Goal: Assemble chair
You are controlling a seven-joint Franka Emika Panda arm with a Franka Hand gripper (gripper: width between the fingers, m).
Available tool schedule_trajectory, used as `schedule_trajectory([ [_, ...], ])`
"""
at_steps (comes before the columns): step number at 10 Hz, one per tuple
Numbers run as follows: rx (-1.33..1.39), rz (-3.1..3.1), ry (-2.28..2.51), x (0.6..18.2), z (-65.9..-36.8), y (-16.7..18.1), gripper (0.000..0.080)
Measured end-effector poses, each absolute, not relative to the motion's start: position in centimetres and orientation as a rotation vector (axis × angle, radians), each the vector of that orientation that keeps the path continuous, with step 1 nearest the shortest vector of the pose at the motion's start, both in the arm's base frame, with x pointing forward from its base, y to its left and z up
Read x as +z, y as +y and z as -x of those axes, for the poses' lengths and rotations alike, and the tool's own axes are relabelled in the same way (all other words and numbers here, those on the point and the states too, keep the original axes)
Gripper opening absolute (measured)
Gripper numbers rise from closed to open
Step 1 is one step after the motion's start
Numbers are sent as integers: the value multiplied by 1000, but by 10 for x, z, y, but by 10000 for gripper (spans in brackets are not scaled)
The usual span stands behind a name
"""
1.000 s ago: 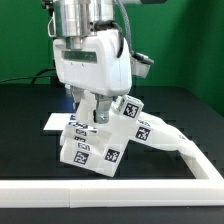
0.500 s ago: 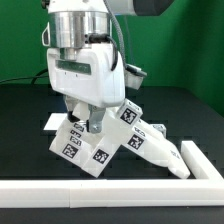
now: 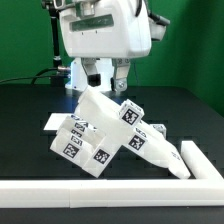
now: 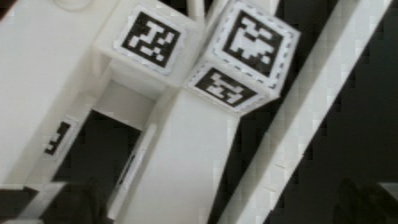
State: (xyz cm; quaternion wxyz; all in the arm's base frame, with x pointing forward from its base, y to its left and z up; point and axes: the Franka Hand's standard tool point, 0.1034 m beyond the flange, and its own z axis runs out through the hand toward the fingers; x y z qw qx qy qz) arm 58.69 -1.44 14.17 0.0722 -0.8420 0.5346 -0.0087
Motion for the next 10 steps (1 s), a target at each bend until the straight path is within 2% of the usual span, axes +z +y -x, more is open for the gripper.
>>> schedule_trajectory([
  [2, -6, 2530, 1615, 137, -585, -14, 649],
  [4, 115, 2511, 1651, 131, -572, -17, 649],
  [8, 115, 2502, 1682, 122, -543, -22, 649],
  [10, 130, 2503, 1676, 125, -542, -9, 649],
])
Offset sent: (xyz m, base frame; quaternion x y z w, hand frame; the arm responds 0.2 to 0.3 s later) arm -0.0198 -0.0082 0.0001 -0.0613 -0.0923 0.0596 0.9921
